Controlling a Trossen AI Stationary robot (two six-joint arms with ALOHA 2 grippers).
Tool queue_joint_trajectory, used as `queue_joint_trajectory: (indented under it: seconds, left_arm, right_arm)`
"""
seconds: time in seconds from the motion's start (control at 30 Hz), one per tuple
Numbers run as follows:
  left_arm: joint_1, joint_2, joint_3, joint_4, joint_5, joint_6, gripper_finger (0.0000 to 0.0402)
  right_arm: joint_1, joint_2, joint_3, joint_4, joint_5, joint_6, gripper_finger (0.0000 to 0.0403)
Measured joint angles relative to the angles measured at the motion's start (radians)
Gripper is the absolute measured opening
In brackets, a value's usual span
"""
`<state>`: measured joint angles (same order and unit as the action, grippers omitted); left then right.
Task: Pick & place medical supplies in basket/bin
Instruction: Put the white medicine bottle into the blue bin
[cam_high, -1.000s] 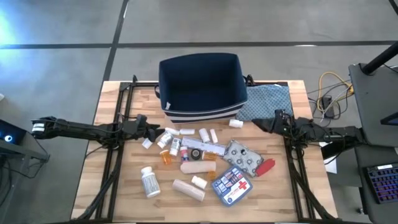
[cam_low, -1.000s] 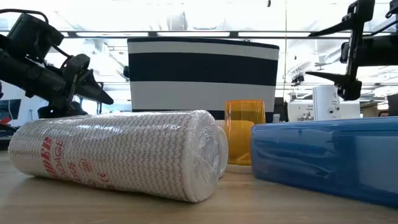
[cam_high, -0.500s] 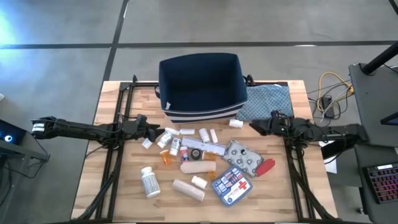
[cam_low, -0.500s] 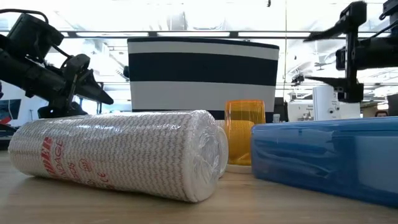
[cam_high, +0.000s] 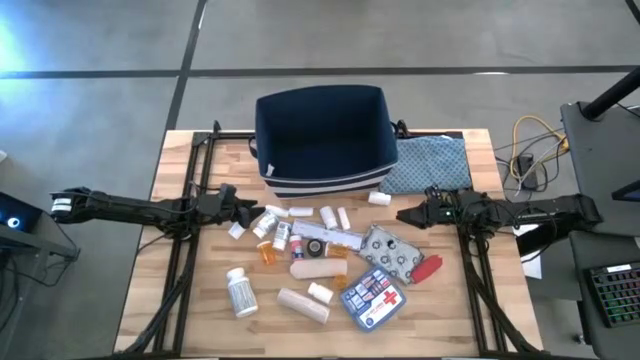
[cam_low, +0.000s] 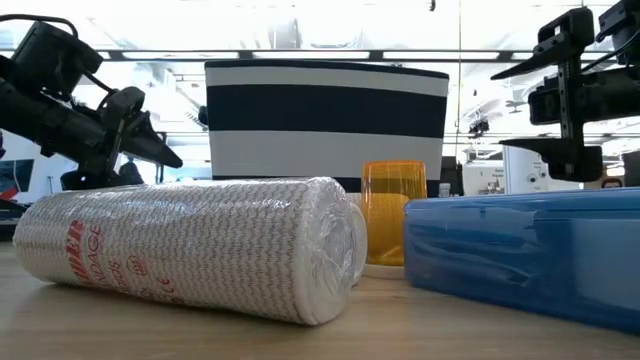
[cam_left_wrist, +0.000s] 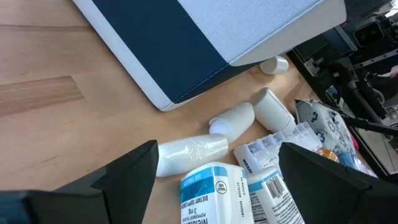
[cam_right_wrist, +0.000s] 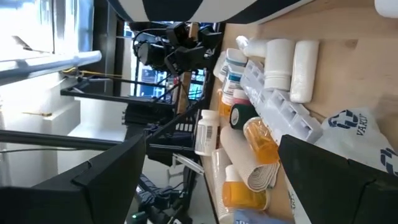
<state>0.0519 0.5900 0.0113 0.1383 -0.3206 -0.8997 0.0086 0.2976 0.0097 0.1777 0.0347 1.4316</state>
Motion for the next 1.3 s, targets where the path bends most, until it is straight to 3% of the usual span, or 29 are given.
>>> queue_joint_trajectory:
  seconds: [0.5, 1.3]
  left_arm:
    - [0.0, 0.0, 0.0, 0.0, 0.0, 0.0, 0.0311]
    - [0.0, 0.0, 0.0, 0.0, 0.0, 0.0, 0.0311]
  right_arm:
    - [0.0, 0.0, 0.0, -0.001, 0.001, -0.153, 0.0354]
    - [0.0, 0.001, 0.0, -0.004, 0.021, -0.213, 0.0354]
